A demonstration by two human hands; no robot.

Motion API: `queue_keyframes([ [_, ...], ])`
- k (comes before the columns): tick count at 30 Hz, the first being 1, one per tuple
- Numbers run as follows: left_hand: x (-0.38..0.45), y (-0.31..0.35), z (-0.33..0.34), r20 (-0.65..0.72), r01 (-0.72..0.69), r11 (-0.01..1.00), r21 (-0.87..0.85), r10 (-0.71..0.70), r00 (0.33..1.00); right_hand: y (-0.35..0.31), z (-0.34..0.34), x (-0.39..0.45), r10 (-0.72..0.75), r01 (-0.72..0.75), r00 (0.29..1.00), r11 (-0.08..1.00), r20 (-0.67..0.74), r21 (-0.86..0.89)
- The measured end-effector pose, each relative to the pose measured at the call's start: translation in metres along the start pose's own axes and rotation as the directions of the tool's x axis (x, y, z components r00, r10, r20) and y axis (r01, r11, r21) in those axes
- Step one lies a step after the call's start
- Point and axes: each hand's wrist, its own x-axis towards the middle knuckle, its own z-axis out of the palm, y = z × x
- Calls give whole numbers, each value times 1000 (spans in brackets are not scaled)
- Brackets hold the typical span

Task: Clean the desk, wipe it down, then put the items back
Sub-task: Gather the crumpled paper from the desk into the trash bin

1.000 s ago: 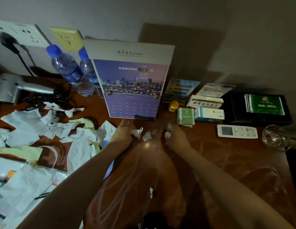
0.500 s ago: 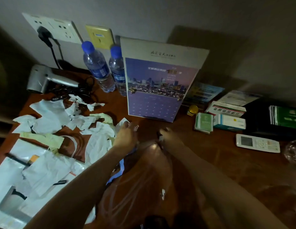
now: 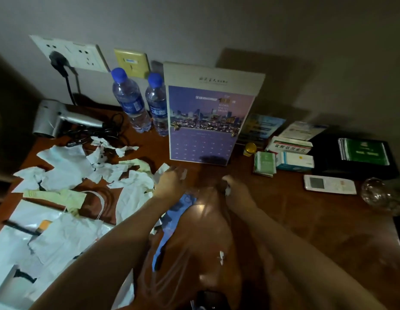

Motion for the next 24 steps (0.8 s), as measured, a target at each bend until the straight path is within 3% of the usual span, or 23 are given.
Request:
queue_keyframes([
  [5,-15,12,14,128,-38,998,-47,44,991,5,-15,-50,86,-84,995,996,-50,41],
  [11,-56,63,27,157,-209,978,7,206,966,22,-42,-112,187,-189,980,982,-74,-11],
  [15,-82,95,37,181,-343,934,100,322,929,39,-64,-149,208,-222,957,974,-200,-47],
  [19,-112,138,65,207,-483,854,195,446,871,71,-92,-203,226,-225,912,974,-343,43],
  [24,-182,206,125,250,-617,771,155,574,780,139,-124,-300,284,-175,857,946,-430,274],
])
